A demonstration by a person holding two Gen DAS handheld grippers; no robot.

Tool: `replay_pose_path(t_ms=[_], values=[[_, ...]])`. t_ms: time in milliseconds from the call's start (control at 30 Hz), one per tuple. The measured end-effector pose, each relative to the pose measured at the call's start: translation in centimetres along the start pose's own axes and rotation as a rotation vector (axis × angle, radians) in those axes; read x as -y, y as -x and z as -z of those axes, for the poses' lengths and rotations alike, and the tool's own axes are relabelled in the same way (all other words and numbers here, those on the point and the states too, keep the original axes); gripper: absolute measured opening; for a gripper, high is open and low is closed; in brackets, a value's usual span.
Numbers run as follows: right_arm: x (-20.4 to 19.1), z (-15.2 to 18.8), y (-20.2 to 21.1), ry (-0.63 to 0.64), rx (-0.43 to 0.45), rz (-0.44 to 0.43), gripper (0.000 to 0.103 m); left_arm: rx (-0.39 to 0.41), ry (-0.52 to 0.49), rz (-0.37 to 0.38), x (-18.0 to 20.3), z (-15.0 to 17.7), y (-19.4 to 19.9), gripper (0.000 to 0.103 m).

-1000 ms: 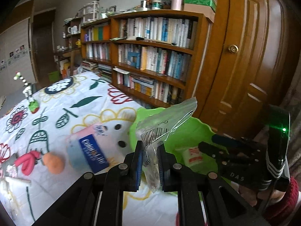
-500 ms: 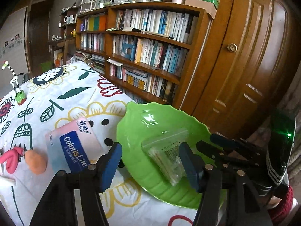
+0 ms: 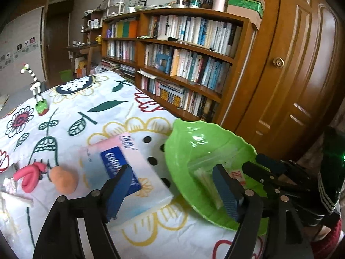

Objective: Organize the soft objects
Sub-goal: 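Lower the clear plastic bag into the green plate and open the left tool, then withdraw both tools from the plate back over the bed cover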

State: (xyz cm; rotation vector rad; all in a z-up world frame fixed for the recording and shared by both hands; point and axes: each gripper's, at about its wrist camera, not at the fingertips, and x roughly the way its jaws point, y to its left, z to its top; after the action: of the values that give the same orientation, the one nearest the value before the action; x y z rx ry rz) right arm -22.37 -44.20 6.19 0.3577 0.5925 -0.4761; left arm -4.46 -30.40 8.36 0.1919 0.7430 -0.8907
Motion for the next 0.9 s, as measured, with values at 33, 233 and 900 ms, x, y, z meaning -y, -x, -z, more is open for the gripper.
replay_pose_path(t_ms=[33, 233, 900], values=[[-0.2, 0.0, -0.1, 0.002, -0.002, -0.002, 0.05, 0.002, 0.007, -0.006, -0.4, 0.1, 0.2, 0.082], [-1.8, -0.1, -0.5, 0.017, -0.014, -0.032, 0.05, 0.009, 0.049, -0.044, -2.3, 0.5, 1.2, 0.088], [-11.7, -0.4, -1.7, 0.111, -0.047, -0.249, 0.052, 0.045, 0.198, -0.187, -9.9, 4.1, 6.2, 0.093]])
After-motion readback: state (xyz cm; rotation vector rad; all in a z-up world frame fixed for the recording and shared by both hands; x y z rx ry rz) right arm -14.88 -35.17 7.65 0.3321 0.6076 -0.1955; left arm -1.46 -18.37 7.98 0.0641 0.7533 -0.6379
